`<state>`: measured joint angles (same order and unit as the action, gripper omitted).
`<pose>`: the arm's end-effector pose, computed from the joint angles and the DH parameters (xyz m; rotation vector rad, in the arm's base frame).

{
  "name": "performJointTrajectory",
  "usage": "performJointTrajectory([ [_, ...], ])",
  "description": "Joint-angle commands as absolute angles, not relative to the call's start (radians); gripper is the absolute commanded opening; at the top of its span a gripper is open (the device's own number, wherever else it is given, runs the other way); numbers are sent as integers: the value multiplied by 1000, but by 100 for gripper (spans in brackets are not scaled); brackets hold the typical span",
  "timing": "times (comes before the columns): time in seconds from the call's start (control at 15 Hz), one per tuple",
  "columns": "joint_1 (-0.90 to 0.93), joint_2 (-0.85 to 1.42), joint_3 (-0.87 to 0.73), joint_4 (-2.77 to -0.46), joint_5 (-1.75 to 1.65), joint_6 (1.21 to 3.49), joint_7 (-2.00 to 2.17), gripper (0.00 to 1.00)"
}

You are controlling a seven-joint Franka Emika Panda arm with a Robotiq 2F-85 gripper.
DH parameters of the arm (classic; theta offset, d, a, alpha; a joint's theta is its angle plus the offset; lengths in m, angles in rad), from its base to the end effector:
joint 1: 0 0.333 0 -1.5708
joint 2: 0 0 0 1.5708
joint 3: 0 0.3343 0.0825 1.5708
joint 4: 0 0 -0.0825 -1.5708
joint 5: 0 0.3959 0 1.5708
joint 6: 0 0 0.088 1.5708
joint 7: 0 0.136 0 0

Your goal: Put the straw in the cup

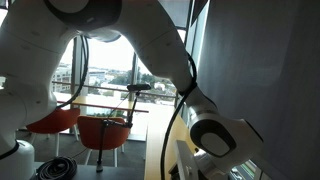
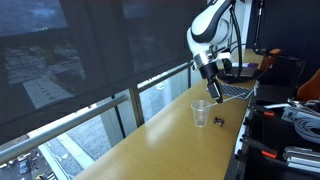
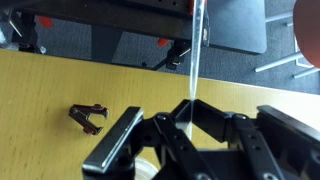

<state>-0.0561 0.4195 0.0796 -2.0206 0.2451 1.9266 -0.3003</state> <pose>0.5417 0.0369 0.1972 -2.7486 -0.2468 0.6713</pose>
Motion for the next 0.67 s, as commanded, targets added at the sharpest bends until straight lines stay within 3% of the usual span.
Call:
performJointTrajectory([
  [0.0,-65,393,74,-2016,254,1929,-315,3],
  [0.6,-74,410,53,-1995,240,1918,-298,3],
])
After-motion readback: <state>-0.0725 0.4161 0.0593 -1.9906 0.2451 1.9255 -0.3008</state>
